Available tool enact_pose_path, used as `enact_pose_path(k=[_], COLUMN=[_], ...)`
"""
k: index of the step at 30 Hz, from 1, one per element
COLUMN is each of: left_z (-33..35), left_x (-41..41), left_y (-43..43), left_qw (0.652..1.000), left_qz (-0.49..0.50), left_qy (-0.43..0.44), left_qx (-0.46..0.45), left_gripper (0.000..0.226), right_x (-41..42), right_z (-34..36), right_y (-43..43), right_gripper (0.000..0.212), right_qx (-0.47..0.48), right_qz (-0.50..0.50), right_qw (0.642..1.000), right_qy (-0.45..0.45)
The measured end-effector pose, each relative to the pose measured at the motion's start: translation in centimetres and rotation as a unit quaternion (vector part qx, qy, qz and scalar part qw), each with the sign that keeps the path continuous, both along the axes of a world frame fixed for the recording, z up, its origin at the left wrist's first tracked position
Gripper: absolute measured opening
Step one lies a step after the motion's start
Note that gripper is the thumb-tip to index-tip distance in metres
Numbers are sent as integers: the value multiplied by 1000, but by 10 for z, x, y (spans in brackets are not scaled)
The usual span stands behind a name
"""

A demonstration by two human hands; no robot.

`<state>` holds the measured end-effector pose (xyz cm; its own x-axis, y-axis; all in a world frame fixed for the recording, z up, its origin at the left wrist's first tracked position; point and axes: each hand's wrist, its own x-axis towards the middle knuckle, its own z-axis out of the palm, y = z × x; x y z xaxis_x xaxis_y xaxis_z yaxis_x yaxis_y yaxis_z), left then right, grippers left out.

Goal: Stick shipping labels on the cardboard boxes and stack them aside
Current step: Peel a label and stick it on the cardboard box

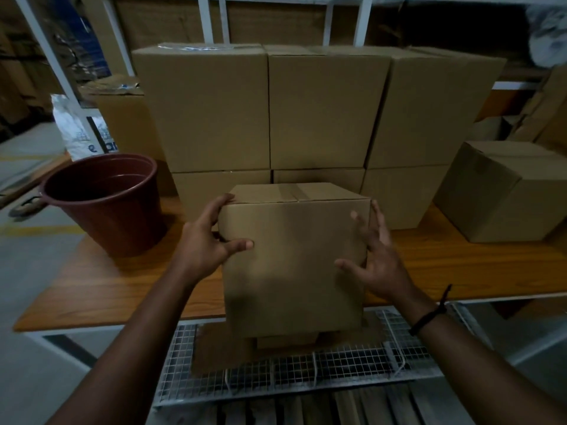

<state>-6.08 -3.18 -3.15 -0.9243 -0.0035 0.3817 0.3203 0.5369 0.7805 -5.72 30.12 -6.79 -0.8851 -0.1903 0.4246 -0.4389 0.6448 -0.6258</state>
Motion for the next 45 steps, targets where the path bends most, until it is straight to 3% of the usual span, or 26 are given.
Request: enact_pose_path(k=[4,7,9,12,17,21,26,34,45], left_z=[-11,-48,-76,-87,-48,-16,-5,-23,-22], left_x=[7,20,28,31,14,-2,-30,-69,-81], left_y=[3,-3,-6,-3,0,2,5,10,13], left_qw=[999,993,989,992,990,997,981,971,959], left_qz=[25,1,-27,-46,-65,-81,-84,-55,-44], left_qy=[23,67,53,33,85,13,-69,-182,-228], left_qx=[-19,-95,-136,-115,-90,-11,162,144,165], left_gripper=[106,93,85,79,70,61,37,31,35], right_x=[9,7,7,7,0,-15,-54,-104,-124], right_z=[-35,-41,-39,-33,-8,22,50,41,31], right_y=[-1,-2,-3,-3,6,7,4,4,3], right_gripper=[89,84,80,78,79,74,72,70,71], right_qx=[26,9,5,3,13,-5,-25,0,11], right_qz=[5,18,25,23,-24,-28,-29,-6,-21], right_qw=[998,999,999,999,999,998,989,970,964], right_qy=[-53,-45,-36,-25,-30,-48,-141,-245,-265])
